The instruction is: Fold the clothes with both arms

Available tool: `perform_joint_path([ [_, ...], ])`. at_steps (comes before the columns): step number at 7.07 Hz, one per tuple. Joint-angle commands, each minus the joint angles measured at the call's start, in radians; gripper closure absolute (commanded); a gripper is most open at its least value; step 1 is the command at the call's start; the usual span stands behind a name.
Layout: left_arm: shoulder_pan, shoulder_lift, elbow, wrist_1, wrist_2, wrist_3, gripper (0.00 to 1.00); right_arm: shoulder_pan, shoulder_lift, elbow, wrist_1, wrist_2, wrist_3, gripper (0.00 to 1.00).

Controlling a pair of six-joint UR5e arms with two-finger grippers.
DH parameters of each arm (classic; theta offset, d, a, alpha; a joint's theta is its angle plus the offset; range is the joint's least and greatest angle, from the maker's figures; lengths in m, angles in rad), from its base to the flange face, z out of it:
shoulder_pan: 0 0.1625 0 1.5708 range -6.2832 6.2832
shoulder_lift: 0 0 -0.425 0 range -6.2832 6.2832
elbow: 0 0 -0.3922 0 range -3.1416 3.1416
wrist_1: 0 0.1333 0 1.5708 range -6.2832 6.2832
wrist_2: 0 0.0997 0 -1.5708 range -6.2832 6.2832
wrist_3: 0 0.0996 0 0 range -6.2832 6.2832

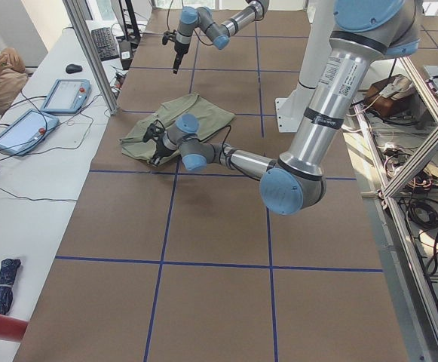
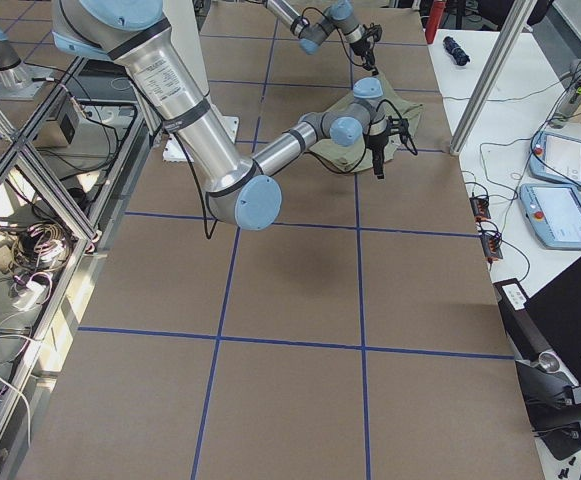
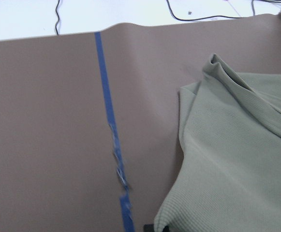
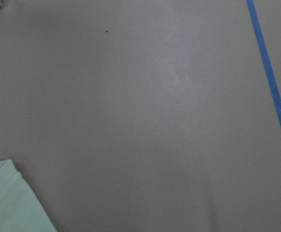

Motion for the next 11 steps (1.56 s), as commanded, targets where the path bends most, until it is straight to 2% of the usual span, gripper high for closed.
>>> perform_joint_path([
  [1, -0.052, -0.246, 0.321, -0.003, 0.021, 0.060, 1.00, -0.001, 0.003, 0.001, 0.000, 0.001, 0.001, 0.00],
  [2, -0.070, -0.248, 0.328, -0.006, 0.056, 0.139, 1.00, -0.001, 0.001, 0.009, 0.000, 0.000, 0.002, 0.00],
  [3, -0.086, -0.228, 0.311, -0.026, 0.047, 0.217, 0.08, -0.010, 0.006, 0.007, -0.001, -0.002, 0.030, 0.00],
  [4, -0.089, -0.192, 0.214, -0.032, 0.002, 0.212, 0.00, -0.033, 0.025, 0.001, -0.001, -0.006, 0.107, 0.00],
  [5, -0.109, -0.162, 0.166, -0.039, -0.207, 0.174, 0.00, -0.064, 0.059, -0.002, 0.002, -0.011, 0.248, 0.03],
  [6, -0.110, -0.120, 0.105, -0.041, -0.247, 0.137, 0.00, -0.114, 0.087, -0.003, 0.011, -0.058, 0.401, 0.08],
  [8, -0.110, -0.093, 0.072, -0.043, -0.247, 0.132, 0.00, -0.211, 0.168, -0.095, 0.009, -0.170, 0.594, 0.18],
  [11, -0.101, -0.092, 0.072, -0.043, -0.249, 0.099, 0.00, -0.266, 0.179, -0.152, 0.009, -0.250, 0.620, 0.22],
])
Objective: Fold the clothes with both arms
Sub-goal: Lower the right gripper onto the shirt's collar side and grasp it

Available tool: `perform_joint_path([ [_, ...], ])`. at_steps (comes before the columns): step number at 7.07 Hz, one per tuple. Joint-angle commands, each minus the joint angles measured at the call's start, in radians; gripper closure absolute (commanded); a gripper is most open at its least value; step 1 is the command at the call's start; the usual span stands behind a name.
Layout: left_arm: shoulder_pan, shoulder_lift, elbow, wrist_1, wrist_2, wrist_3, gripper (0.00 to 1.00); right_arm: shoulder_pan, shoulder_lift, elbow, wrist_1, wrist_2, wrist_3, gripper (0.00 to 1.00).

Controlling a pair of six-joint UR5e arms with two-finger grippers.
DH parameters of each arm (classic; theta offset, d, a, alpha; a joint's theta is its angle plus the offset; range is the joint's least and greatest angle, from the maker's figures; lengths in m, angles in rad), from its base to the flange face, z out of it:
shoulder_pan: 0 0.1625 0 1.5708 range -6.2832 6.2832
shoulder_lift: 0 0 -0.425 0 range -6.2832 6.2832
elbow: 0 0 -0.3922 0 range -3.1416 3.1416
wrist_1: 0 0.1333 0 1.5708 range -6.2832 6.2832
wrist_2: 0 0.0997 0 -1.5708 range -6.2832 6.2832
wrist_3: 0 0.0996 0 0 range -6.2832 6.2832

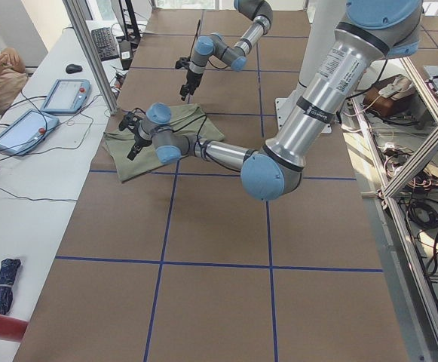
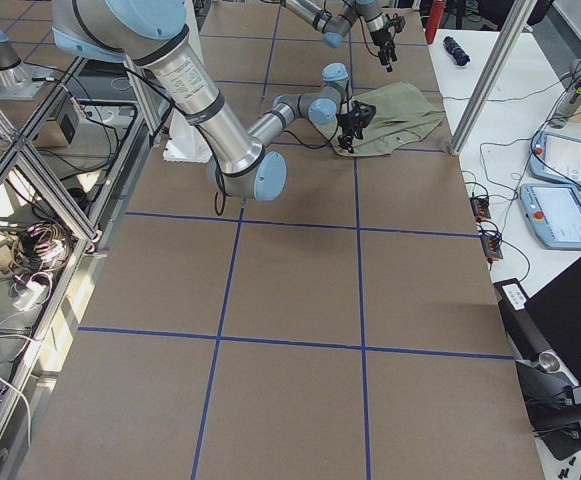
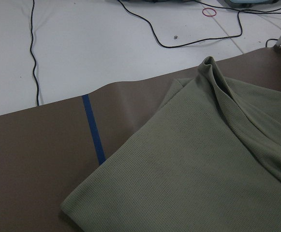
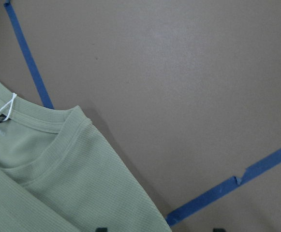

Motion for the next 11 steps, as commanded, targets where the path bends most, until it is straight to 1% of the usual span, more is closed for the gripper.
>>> perform_joint_path([
  [1, 0.006, 0.001, -0.001, -0.002, 0.000, -0.005, 0.00, -0.030, 0.005, -0.025, 0.001, -0.046, 0.004, 0.22],
  [3, 0.006, 0.007, -0.001, -0.002, 0.000, -0.002, 0.00, -0.054, 0.006, -0.027, 0.001, -0.087, 0.004, 0.30],
  [4, 0.006, 0.007, -0.001, -0.002, 0.000, -0.003, 0.00, -0.059, 0.002, -0.027, 0.001, -0.087, 0.002, 0.37],
  [5, 0.006, 0.007, -0.001, -0.002, 0.000, -0.003, 0.00, -0.059, 0.002, -0.027, 0.001, -0.089, 0.001, 0.38],
  [6, 0.007, 0.007, -0.001, -0.002, 0.000, -0.003, 0.00, -0.061, 0.000, -0.027, 0.001, -0.096, -0.004, 0.45],
  [7, 0.007, 0.007, -0.001, -0.002, 0.000, -0.003, 0.00, -0.064, 0.000, -0.027, 0.001, -0.098, -0.005, 0.55],
  [8, 0.007, 0.007, -0.001, -0.002, 0.000, -0.002, 0.00, -0.064, 0.000, -0.027, 0.001, -0.098, -0.005, 0.70],
  [9, 0.007, 0.007, -0.001, -0.002, 0.000, -0.002, 0.00, -0.064, 0.003, -0.027, 0.001, -0.099, -0.013, 0.91],
  [10, 0.007, 0.007, -0.001, -0.003, 0.000, -0.002, 0.00, -0.064, 0.000, -0.027, 0.001, -0.099, -0.016, 1.00],
  [11, 0.009, 0.008, -0.001, -0.012, 0.000, -0.003, 0.00, -0.064, 0.002, -0.025, 0.001, -0.098, -0.046, 1.00],
])
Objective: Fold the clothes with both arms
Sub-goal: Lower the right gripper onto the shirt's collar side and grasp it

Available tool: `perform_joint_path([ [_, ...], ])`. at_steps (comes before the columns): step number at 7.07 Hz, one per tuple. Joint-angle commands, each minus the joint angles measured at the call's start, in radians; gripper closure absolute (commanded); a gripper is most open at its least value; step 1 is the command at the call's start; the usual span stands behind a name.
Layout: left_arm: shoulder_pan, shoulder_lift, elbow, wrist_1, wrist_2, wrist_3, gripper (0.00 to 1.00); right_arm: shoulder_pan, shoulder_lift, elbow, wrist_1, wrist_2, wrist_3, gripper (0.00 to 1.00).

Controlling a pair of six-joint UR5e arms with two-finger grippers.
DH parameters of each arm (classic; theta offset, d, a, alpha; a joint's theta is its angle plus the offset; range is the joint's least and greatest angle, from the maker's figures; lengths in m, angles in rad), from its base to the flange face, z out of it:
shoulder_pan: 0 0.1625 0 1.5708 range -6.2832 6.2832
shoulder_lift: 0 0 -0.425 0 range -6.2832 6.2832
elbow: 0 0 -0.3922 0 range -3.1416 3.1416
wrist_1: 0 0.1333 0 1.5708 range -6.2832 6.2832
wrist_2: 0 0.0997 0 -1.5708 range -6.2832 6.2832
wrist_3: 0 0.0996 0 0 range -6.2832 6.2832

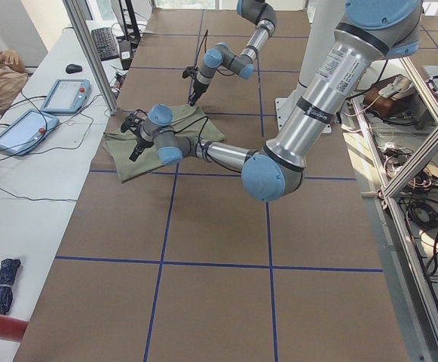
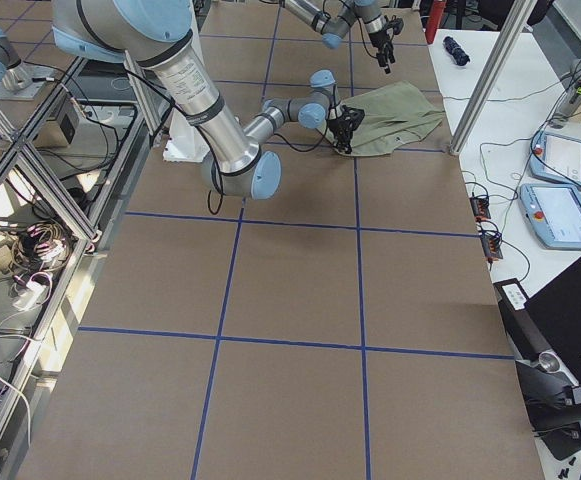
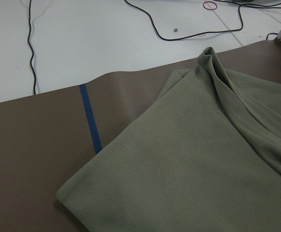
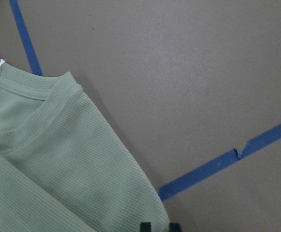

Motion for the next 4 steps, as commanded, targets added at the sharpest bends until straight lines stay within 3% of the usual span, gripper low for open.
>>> perform_joint_path([
  [1, 0.001, 0.001, 0.002, -0.021, 0.000, -0.003, 0.00, 0.001, -0.003, 0.015, -0.005, 0.010, -0.058, 1.00],
  [2, 0.007, 0.001, 0.002, -0.023, 0.000, -0.001, 0.00, 0.001, -0.021, 0.043, -0.024, 0.012, -0.070, 1.00],
  [3, 0.010, 0.013, 0.000, -0.024, 0.000, -0.001, 0.00, 0.001, -0.080, 0.157, -0.097, 0.013, -0.073, 1.00],
  [4, 0.012, 0.015, 0.000, -0.032, 0.000, -0.001, 0.00, -0.037, -0.181, 0.352, -0.200, 0.004, -0.078, 1.00],
])
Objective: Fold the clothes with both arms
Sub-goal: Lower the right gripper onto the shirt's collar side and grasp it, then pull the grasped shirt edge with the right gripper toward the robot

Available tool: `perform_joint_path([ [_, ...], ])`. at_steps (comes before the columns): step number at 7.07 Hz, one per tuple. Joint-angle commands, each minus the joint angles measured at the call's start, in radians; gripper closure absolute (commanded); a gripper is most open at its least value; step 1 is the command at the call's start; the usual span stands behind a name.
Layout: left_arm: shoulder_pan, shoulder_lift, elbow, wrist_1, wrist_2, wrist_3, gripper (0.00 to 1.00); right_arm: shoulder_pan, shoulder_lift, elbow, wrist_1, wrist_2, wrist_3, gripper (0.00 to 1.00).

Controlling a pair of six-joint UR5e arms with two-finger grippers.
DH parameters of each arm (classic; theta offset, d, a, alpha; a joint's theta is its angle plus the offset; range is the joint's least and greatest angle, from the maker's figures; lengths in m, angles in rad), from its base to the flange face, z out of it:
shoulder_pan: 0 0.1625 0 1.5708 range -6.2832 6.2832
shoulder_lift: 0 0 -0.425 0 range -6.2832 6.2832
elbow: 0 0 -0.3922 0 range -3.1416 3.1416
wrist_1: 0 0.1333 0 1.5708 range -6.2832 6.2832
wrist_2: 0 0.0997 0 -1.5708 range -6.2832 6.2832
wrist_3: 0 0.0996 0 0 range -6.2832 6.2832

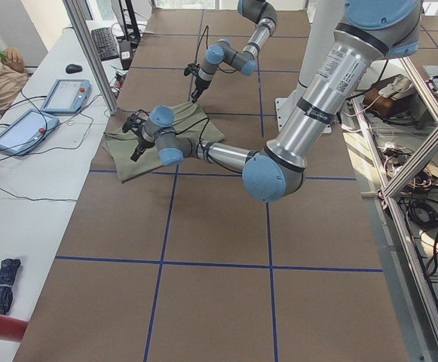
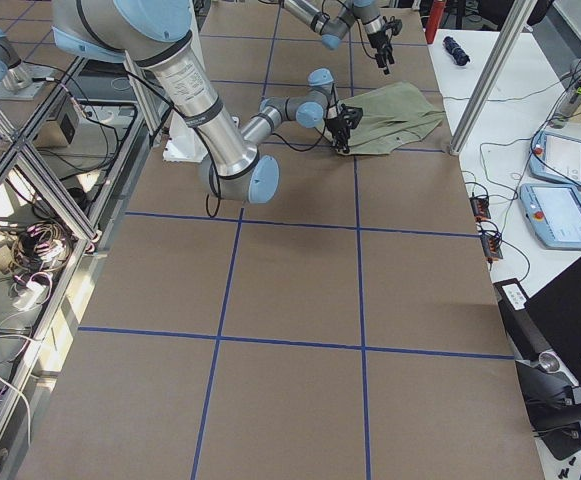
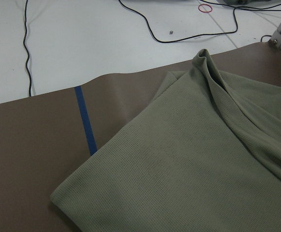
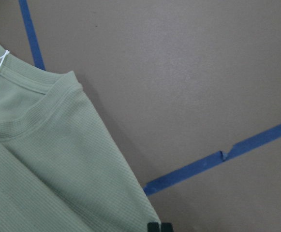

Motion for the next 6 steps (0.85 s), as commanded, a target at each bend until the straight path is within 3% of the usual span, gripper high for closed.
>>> perform_joint_path([
  [1, 0.003, 0.008, -0.001, -0.015, 0.000, -0.001, 0.00, -0.084, -0.165, 0.351, -0.200, -0.023, -0.005, 1.00],
  [3, 0.004, 0.013, -0.001, -0.032, 0.000, -0.001, 0.00, -0.238, -0.253, 0.556, -0.337, -0.147, 0.044, 1.00],
  [6, 0.006, 0.013, -0.001, -0.039, 0.000, -0.004, 0.00, -0.358, -0.278, 0.612, -0.397, -0.213, 0.171, 1.00],
])
